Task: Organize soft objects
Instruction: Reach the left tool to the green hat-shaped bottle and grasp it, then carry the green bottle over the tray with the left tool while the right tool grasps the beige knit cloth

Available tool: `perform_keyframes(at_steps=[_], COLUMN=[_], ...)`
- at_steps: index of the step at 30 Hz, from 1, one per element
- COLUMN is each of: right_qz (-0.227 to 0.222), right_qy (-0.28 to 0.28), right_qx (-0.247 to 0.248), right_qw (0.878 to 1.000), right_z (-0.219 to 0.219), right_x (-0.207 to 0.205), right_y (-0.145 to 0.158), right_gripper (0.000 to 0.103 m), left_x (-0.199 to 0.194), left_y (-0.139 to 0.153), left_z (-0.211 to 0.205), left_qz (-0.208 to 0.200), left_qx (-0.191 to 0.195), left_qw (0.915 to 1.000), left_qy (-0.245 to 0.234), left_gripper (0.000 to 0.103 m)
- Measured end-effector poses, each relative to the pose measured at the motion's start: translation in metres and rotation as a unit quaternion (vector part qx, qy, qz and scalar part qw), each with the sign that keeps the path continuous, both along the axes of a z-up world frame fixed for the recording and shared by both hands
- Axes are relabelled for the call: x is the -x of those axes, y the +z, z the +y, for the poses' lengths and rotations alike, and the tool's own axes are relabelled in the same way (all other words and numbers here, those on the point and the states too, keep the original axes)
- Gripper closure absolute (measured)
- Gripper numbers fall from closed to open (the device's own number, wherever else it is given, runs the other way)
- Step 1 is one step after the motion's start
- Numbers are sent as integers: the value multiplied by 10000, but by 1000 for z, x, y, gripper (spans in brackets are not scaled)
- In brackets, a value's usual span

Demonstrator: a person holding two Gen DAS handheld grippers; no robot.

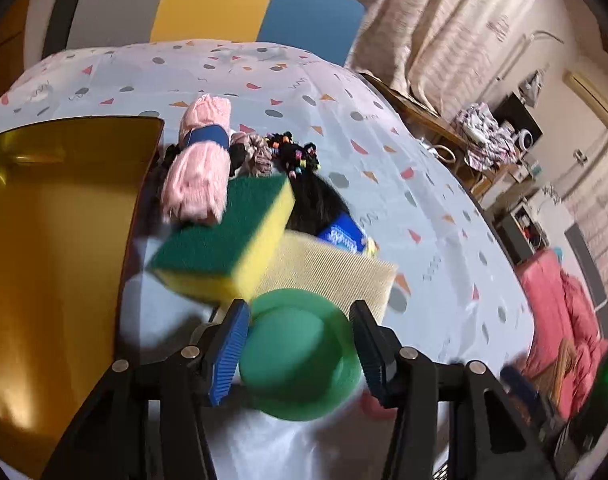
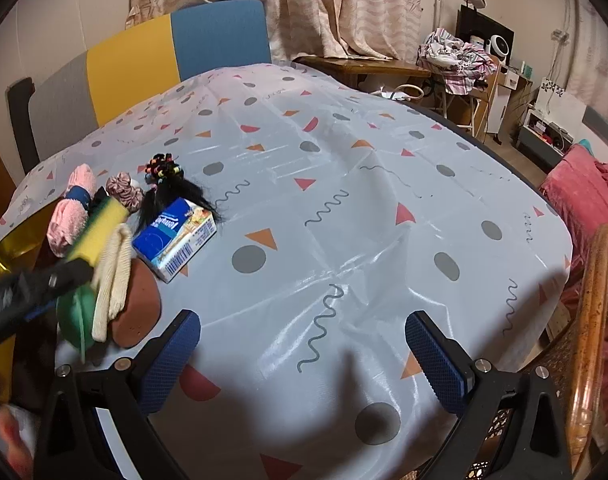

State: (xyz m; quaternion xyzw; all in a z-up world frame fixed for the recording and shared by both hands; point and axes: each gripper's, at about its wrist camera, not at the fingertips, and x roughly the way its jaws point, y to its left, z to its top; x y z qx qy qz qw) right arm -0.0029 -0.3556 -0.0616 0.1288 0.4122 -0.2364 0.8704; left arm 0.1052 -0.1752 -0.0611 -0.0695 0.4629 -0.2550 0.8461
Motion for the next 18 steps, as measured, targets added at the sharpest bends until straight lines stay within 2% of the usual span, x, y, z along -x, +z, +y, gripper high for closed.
perform_keyframes(at_steps=[7, 11, 13, 18], right_qz=[-39, -91, -82, -100], right_qy=[126, 212, 232, 255], right_qx=[26, 62, 60, 84], right_qw=[9999, 9997, 9997, 9996], right_z=[6, 11, 13, 14], right_x=[-1, 0, 0, -1], right_y=[1, 2, 2, 4], right_gripper=[0, 0, 0, 0], left_x=[40, 56, 64, 63], left_y=[1, -2, -4, -19], left_z=[15, 24, 27, 39], left_qz=[-441, -504, -582, -26], left_qx=[-213, -322, -487, -359], left_qw=[9986, 9979, 9969, 9993], left_qy=[-191, -230, -187, 32], left_gripper=[52, 51, 55, 50])
